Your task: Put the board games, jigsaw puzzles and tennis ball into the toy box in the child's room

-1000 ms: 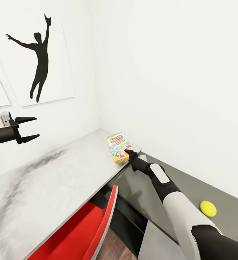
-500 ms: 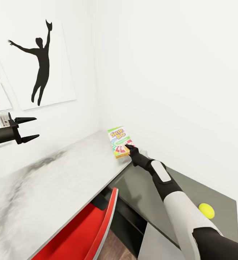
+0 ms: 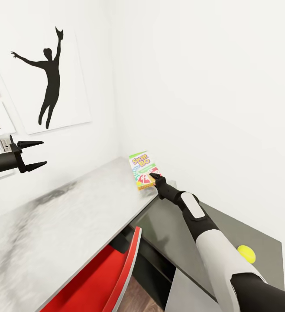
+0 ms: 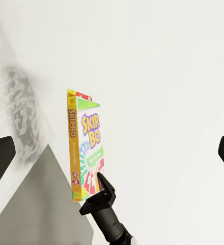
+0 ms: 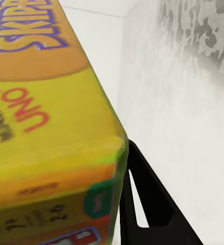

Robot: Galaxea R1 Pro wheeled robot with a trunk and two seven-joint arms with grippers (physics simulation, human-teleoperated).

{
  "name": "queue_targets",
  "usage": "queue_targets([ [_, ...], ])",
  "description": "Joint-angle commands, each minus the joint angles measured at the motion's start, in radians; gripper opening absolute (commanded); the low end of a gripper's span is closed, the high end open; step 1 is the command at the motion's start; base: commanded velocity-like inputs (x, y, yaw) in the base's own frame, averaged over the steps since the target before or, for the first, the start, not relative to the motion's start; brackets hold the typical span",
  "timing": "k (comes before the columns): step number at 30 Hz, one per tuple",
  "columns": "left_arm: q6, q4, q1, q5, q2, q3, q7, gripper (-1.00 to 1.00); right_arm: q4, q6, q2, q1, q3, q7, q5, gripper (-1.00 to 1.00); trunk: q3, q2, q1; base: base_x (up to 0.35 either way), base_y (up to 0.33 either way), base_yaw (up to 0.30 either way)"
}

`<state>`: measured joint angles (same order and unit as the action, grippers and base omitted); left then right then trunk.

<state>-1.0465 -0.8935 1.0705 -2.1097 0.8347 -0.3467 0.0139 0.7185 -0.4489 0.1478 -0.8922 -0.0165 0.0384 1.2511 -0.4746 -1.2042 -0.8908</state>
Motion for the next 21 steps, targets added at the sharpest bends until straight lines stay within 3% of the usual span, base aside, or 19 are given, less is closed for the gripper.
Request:
queue_targets([
  [1,-0.001,0.001,0.002,-0.004,0.001,-0.005,0.001,1.00,0.001,-0.002,0.000,-0.001,0.000,0.004,0.007,-1.00,-0.001,-0.001,0.000,0.000,0.000,0.000],
  [21,-0.001,0.001,0.002,-0.004,-0.001,-0.005,0.001,1.00,0.001,0.004,0.004,0.002,-0.004,0.008,0.005,-1.00,0.058,0.132,0.073,0.000,0.000,0.000],
])
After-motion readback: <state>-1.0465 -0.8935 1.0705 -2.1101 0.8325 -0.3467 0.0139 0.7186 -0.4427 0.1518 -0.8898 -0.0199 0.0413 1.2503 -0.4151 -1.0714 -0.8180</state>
